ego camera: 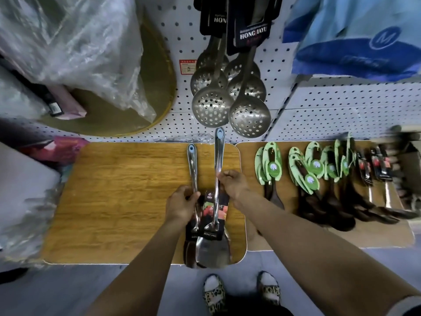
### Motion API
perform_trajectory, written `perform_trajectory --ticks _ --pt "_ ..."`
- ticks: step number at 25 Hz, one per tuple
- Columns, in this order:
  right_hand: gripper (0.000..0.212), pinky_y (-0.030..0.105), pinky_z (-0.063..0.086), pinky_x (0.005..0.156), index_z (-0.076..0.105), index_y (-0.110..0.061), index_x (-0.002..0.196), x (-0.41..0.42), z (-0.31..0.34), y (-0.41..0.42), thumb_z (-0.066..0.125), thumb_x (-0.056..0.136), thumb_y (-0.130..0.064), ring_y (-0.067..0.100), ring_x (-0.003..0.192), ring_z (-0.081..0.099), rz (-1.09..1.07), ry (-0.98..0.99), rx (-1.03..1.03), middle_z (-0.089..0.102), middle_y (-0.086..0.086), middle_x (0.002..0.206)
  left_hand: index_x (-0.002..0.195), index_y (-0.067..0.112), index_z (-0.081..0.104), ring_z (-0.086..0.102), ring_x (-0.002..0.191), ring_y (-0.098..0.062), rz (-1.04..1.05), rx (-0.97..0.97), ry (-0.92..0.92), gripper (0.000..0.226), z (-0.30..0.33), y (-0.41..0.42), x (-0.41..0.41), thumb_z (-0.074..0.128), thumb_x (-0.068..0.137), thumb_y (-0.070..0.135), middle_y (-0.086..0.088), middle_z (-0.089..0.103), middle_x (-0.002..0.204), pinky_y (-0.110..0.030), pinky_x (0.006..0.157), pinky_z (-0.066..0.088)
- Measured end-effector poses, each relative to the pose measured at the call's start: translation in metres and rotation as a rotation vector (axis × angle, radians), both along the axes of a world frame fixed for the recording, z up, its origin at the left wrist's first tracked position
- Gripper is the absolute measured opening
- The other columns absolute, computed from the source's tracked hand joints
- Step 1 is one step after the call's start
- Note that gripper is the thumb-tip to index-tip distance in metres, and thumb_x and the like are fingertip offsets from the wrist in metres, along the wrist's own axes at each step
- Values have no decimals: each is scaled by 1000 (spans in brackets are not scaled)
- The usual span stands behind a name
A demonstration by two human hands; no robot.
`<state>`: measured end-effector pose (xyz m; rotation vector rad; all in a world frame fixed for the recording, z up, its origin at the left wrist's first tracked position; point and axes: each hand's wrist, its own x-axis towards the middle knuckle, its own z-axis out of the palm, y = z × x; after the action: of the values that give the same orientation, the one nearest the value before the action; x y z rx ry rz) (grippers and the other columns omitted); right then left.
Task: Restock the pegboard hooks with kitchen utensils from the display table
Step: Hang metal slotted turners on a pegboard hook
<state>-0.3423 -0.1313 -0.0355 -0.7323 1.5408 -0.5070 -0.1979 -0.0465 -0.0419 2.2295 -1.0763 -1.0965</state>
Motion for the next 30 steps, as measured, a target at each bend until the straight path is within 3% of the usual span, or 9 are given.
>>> perform_trajectory --ticks 3,7,9,11,14,17,22,27,30 --pt "15 9 44 62 53 -13 85 -31 23 9 62 96 -11 2 63 48 -60 -13 -51 58 -6 74 121 16 57 59 113 -27 56 80 -23 40 -6 -9 -10 61 91 42 -5 66 119 -28 76 45" --pt "11 31 52 75 58 -16 88 -64 32 23 67 94 -20 16 72 55 -92 -25 -51 69 4 87 120 22 56 59 108 -34 98 165 -86 42 -21 -17 -17 57 89 52 -6 68 110 -36 75 50" --pt "14 44 54 90 60 -19 84 -79 31 30 71 91 -24 23 80 58 -115 -11 -45 74 13 98 115 24 62 60 105 -36 99 203 -120 42 -28 -23 -17 53 90 56 -8 69 111 -38 78 49" --pt "15 50 56 89 63 -22 81 -93 31 36 74 87 -29 25 80 62 -139 -16 -44 76 11 96 116 24 64 63 99 -36 134 216 -77 41 -27 -28 -19 53 91 54 -10 68 113 -38 79 52" --pt "14 34 52 69 64 -17 83 -113 37 46 71 90 -27 16 66 58 -168 -37 -64 69 -1 74 117 23 67 64 99 -34 226 182 33 35 -18 -25 -33 60 91 45 -9 68 117 -40 86 53" --pt "15 35 47 71 63 -15 82 -139 53 61 71 91 -25 18 67 51 -205 -58 -100 62 3 72 113 20 70 64 103 -31 211 107 94 32 2 -5 -67 66 88 40 -8 69 117 -35 86 51" --pt "12 32 46 66 67 -16 83 -209 91 90 69 92 -23 16 66 50 -237 -109 -183 62 3 76 99 18 74 61 89 -20 157 -15 178 23 50 28 -154 68 87 36 -3 72 108 -28 79 46" --pt "15 40 48 86 70 -17 79 -343 138 136 70 92 -24 17 78 57 -257 -96 -327 67 -4 76 95 18 75 58 79 -13 44 -165 236 18 116 68 -295 69 87 33 5 69 94 -22 70 39" --pt "20 32 51 81 74 -16 77 -430 172 170 68 93 -25 11 72 62 -262 -65 -435 72 -7 71 84 18 71 62 88 -17 -53 -233 303 12 156 90 -388 70 87 30 1 70 91 -24 75 41"
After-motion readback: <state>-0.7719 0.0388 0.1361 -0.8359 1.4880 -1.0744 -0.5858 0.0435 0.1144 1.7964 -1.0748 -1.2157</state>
